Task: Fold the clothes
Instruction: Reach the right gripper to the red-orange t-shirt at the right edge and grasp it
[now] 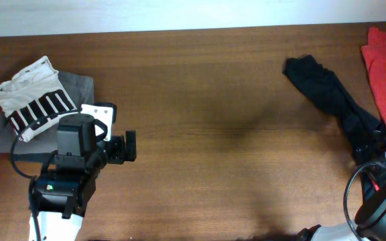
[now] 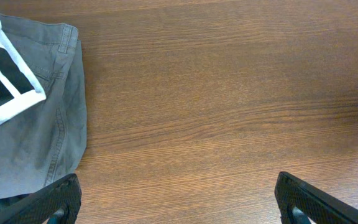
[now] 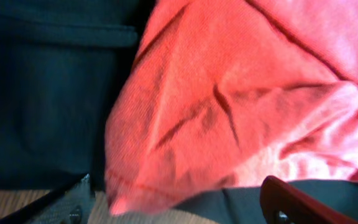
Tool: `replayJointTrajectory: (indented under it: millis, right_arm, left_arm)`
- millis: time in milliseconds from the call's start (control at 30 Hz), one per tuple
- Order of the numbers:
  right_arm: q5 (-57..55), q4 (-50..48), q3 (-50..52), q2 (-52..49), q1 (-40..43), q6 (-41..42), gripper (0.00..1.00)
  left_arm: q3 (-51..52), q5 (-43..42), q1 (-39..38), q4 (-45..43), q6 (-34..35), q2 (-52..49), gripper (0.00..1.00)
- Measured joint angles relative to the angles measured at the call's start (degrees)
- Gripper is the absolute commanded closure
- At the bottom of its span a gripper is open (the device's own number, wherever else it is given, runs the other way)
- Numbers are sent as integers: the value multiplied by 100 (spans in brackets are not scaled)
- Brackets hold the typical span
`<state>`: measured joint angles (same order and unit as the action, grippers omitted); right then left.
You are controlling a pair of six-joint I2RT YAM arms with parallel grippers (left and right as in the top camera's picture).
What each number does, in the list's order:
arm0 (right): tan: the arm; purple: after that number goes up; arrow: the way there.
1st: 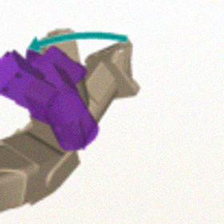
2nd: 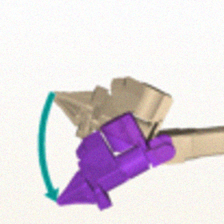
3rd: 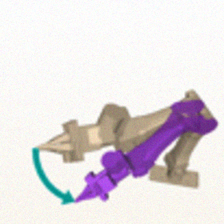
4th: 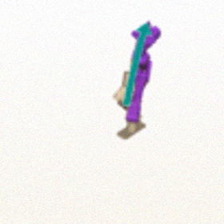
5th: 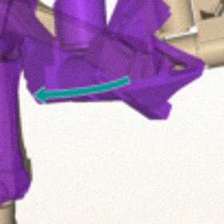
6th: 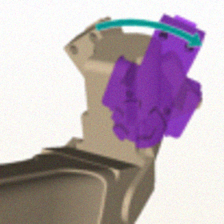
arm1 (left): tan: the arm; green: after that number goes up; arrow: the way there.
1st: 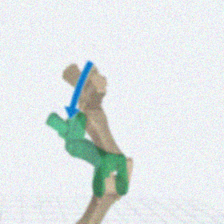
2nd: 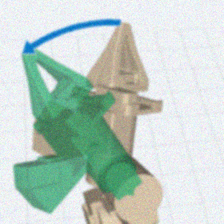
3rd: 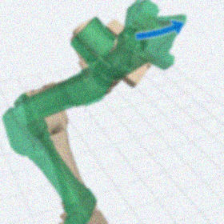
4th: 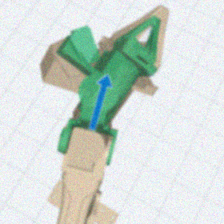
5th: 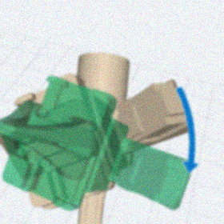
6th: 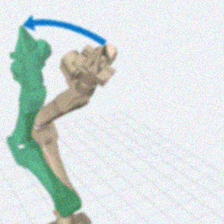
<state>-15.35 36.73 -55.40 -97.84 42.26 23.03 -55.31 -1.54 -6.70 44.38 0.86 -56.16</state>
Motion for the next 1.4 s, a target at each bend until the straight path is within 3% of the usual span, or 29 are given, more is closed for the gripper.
replayJointTrajectory:
  millis: [267,367,467,567,833,1067,1167,1400]
  right_arm:
    - [136,-205,0,-55,4,83,38]
    - [151,-201,-31,-57,4,109,57]
    - [160,-192,-98,-59,4,111,83]
    - [157,-188,-116,-59,4,103,96]
    - [221,428,-376,-48,4,94,96]
    - [977,2186,-1998,492,-170,-260,96]
    - [1375,2765,-2470,1027,-726,-629,96]
    - [1805,3978,-2632,2096,-3215,-975,96]
  left_arm:
    - [0,0,0,0,-2,0,1]
    - [0,0,0,0,0,0,1]
    - [0,0,0,0,-2,0,1]
    - [0,0,0,0,-2,0,1]
    - [0,0,0,-4,0,0,1]
    - [0,0,0,-7,-2,0,1]
    - [0,0,0,-52,0,0,1]
    - [-2,0,0,-85,0,0,1]
